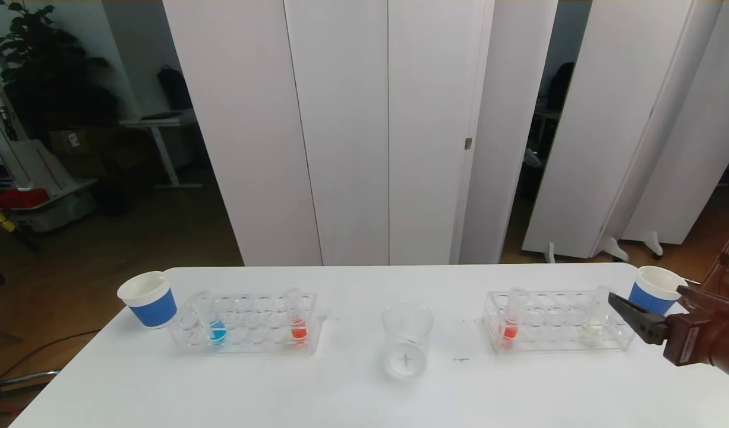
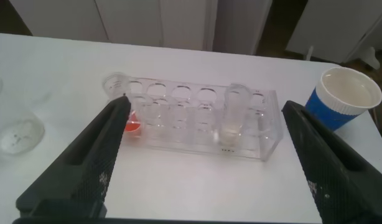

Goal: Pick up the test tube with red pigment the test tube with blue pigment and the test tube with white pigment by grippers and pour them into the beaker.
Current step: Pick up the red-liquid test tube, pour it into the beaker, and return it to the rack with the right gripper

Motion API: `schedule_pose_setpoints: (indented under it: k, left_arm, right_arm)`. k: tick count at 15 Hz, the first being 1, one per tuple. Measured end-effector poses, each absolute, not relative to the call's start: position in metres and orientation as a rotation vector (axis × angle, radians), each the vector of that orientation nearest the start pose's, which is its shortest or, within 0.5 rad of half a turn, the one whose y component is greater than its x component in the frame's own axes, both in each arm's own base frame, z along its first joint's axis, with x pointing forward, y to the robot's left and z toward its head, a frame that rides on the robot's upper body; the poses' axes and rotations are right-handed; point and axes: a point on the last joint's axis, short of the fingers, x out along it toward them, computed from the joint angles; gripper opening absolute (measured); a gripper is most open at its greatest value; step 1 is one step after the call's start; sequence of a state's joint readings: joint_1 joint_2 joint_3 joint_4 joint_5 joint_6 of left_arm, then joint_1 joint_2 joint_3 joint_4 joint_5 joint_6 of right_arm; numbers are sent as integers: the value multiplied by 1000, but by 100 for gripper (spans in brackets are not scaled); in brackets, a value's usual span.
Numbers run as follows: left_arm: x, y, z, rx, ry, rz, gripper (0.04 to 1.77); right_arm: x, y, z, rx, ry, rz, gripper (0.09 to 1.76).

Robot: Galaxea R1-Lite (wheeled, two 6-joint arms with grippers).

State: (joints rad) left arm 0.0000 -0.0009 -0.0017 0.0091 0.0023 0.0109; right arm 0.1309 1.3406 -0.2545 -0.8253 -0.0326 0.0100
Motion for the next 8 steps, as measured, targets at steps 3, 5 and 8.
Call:
schedule_pose_setpoints:
  k: [3, 5, 8]
  left_arm:
    - [-23, 0, 75, 11, 7, 3, 175]
    - [-23, 0, 75, 11, 7, 3, 175]
    - [-23, 0, 75, 11, 6, 3, 175]
  right_arm:
    - [179, 33, 125, -28, 348, 149, 175]
    - [180, 40, 118, -38, 375, 182, 175]
    - [183, 49, 113, -48, 390, 228, 175]
